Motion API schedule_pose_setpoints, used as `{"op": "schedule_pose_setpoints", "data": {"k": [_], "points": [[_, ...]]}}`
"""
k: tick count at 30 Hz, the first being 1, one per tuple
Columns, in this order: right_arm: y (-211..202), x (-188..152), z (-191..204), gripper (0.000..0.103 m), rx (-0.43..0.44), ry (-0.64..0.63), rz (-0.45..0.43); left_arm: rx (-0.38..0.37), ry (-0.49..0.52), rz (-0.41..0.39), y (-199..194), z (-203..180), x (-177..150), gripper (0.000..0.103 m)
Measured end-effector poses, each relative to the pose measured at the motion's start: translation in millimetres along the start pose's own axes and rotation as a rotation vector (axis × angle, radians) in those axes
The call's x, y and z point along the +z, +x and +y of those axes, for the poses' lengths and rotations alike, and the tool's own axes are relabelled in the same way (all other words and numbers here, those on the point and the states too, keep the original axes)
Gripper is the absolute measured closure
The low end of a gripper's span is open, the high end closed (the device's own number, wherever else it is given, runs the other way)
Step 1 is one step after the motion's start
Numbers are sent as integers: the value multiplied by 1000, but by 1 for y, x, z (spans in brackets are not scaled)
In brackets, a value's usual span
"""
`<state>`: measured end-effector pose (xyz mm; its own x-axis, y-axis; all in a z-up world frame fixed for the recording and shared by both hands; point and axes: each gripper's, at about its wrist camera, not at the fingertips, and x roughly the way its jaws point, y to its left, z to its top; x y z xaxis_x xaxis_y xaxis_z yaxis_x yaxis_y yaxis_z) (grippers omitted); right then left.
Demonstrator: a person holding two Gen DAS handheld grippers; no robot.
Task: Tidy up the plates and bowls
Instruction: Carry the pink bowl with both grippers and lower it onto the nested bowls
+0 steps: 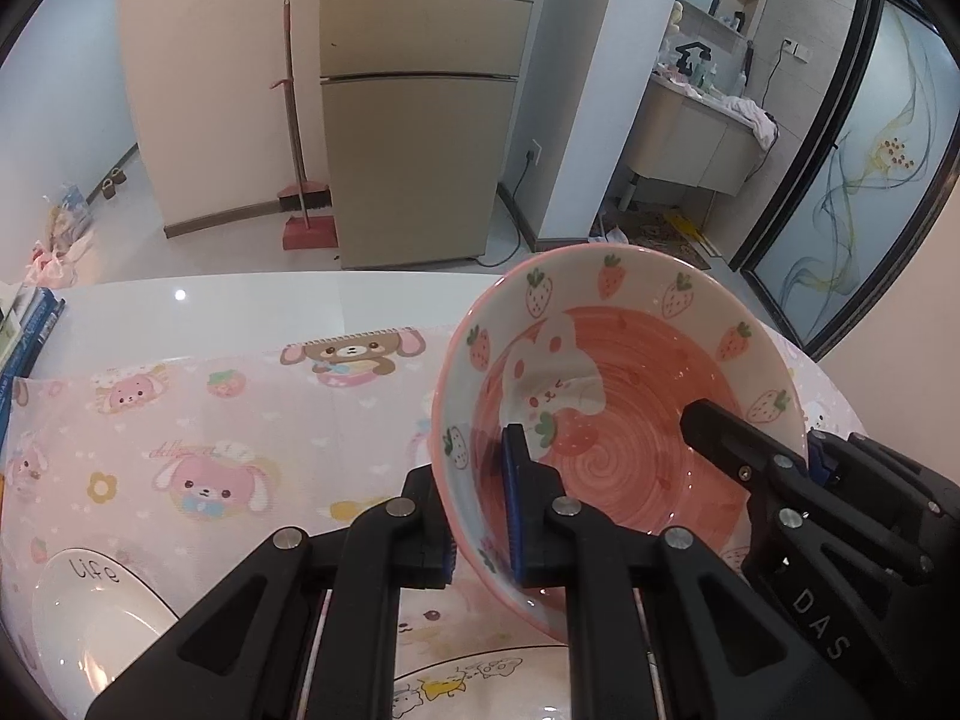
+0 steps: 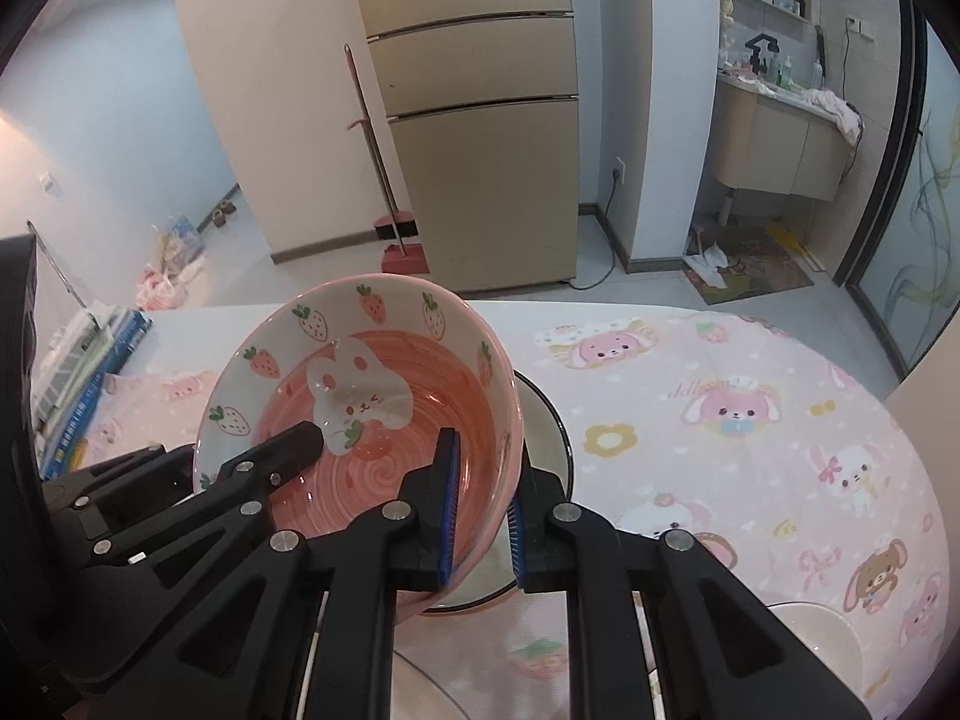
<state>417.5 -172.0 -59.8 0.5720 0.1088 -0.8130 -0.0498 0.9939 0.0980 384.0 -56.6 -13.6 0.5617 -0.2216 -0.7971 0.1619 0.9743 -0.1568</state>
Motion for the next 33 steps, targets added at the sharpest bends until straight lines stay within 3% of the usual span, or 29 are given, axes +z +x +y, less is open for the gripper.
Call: {"op": "schedule_pose_setpoints", "data": {"k": [7, 14, 33], "points": [[0, -1, 0, 87, -60, -49, 3, -36, 8, 13, 7, -3, -3, 92], [7, -3, 5, 87, -97, -75, 21, -13, 22, 20, 13, -6, -2, 92], [5, -1, 3, 86, -91, -103, 61, 37, 55, 0, 13, -18, -7, 90]]}}
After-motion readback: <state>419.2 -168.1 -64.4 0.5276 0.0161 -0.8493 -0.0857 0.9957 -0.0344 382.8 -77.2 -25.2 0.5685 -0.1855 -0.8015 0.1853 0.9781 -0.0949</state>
